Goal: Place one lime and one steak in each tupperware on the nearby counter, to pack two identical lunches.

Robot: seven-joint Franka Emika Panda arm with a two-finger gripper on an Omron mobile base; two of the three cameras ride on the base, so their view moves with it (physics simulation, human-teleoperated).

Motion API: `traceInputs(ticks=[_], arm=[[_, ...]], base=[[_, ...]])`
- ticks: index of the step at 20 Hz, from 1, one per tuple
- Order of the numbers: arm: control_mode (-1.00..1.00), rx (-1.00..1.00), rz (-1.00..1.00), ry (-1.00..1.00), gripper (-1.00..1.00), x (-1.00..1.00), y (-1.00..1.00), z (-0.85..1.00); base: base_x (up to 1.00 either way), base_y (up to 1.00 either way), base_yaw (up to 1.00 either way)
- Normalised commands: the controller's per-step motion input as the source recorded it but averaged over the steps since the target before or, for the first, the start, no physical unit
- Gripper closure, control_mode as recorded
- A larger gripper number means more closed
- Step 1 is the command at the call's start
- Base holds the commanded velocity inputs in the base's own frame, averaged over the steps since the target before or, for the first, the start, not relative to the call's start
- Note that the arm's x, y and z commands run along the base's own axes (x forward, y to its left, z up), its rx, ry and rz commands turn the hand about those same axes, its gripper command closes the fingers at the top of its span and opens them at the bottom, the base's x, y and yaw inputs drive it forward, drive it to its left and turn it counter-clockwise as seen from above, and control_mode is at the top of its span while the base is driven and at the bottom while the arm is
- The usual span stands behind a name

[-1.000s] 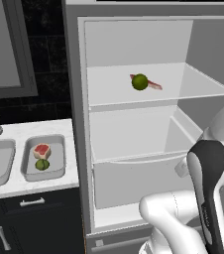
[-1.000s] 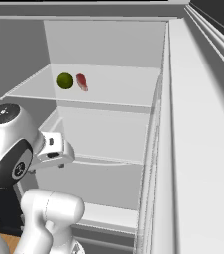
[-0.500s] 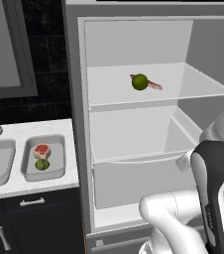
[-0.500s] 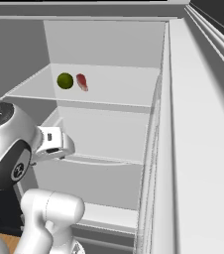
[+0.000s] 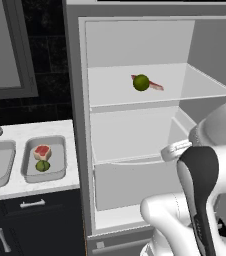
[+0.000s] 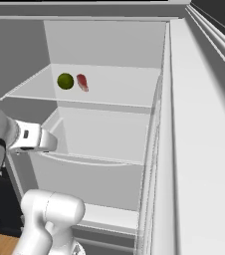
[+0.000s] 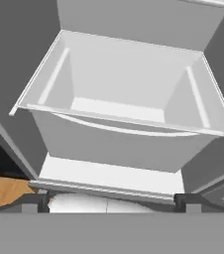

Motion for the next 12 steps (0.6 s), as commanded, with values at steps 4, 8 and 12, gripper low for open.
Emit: traceInputs(ticks=[4,8,12], arm=[[-1.0,0.22,-0.2,0.0,-1.0,-0.08,0.09,0.58],[-1.0,0.28,-0.03,-0.07,-1.0,-0.09,-0.18,0.41],[-1.0,0.0,0.01,-0.27,-1.0,-0.15,0.0,0.24]], base=[[0.0,0.0,0.0],[0.0,0.0,0.0],[0.0,0.0,0.0]])
